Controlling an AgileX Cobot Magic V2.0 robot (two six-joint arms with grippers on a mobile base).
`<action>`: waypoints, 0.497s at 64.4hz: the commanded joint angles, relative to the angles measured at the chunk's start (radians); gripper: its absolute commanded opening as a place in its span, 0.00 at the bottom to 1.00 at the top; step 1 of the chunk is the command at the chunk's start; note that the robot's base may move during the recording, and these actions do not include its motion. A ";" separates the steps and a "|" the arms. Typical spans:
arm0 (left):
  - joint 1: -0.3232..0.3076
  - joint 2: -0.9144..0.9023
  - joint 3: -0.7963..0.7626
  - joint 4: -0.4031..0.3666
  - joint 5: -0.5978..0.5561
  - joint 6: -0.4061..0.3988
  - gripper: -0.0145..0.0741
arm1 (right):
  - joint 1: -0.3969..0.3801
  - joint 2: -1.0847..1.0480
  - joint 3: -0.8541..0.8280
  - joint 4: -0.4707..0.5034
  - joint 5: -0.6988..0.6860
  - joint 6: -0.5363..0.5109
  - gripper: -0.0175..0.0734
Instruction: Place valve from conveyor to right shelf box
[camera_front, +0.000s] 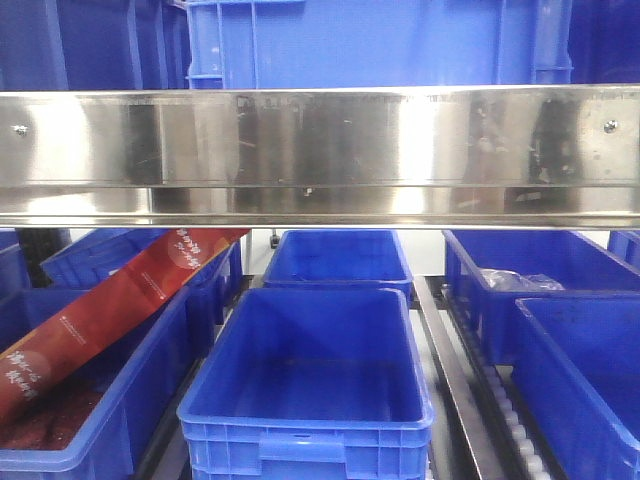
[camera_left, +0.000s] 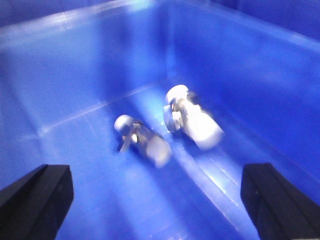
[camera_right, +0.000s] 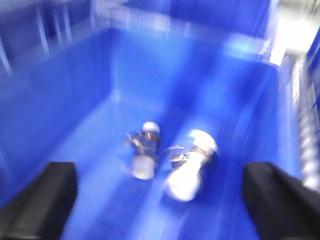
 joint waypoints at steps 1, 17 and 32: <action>0.000 -0.080 -0.013 0.033 0.038 0.000 0.78 | -0.002 -0.072 -0.010 0.001 -0.006 -0.001 0.58; 0.007 -0.270 -0.013 0.135 0.162 0.000 0.14 | -0.004 -0.232 -0.010 0.001 0.077 -0.001 0.02; 0.147 -0.403 0.063 0.139 0.327 -0.097 0.04 | -0.078 -0.376 0.155 -0.002 0.089 -0.001 0.02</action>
